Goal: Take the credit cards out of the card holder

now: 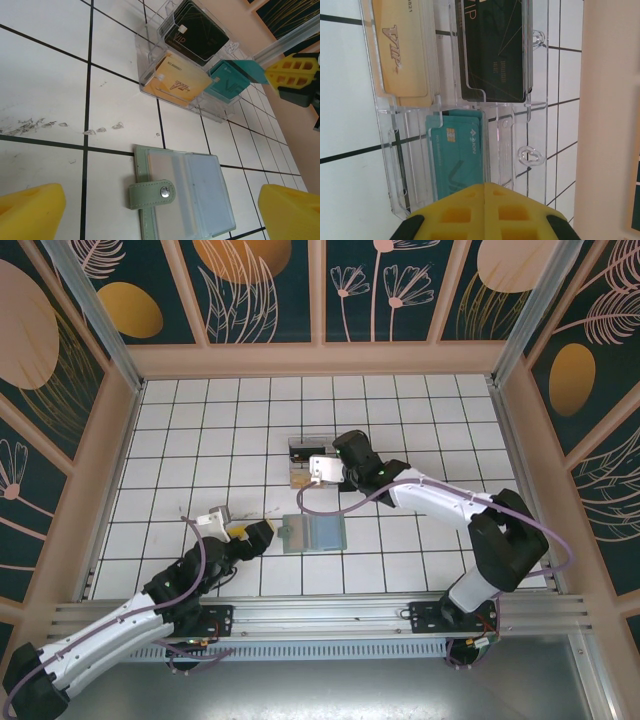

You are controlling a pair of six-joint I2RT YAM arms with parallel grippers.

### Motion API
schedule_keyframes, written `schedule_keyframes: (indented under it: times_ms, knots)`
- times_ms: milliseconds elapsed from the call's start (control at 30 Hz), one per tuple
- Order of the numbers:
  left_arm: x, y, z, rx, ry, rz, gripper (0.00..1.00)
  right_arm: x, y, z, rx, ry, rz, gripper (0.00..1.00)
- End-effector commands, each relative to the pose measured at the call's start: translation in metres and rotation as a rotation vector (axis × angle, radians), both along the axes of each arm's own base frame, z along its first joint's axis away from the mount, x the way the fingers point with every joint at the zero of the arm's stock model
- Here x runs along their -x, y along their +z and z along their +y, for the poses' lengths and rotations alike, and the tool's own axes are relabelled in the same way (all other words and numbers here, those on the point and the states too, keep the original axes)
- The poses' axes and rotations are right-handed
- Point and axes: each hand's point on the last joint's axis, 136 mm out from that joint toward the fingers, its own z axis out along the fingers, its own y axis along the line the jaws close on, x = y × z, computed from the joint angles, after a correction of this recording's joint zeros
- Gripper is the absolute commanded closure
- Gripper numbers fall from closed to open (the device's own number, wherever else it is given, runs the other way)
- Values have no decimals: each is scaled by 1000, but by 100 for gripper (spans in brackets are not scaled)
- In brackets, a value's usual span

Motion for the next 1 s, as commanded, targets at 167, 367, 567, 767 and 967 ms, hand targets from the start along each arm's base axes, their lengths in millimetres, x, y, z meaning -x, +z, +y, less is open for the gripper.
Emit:
schedule_keyframes:
  times_ms: [167,367,567,767,967]
  knots:
    - [-1,-5,8,-8,31,-7,1,-2,0,2,-31,3,31,100]
    - [0,-7,9,-16,34,-1,1,-4,19,1,-68,-15,-8,100]
    - [-1,-7,9,-12,36,-3,2,1,34,-1,-111,-17,-47,100]
    - [-1,-7,9,-11,39,-1,1,20,28,2,-141,17,15,100]
    - [-1,-8,9,-11,38,0,1,28,0,-3,-107,28,58,100]
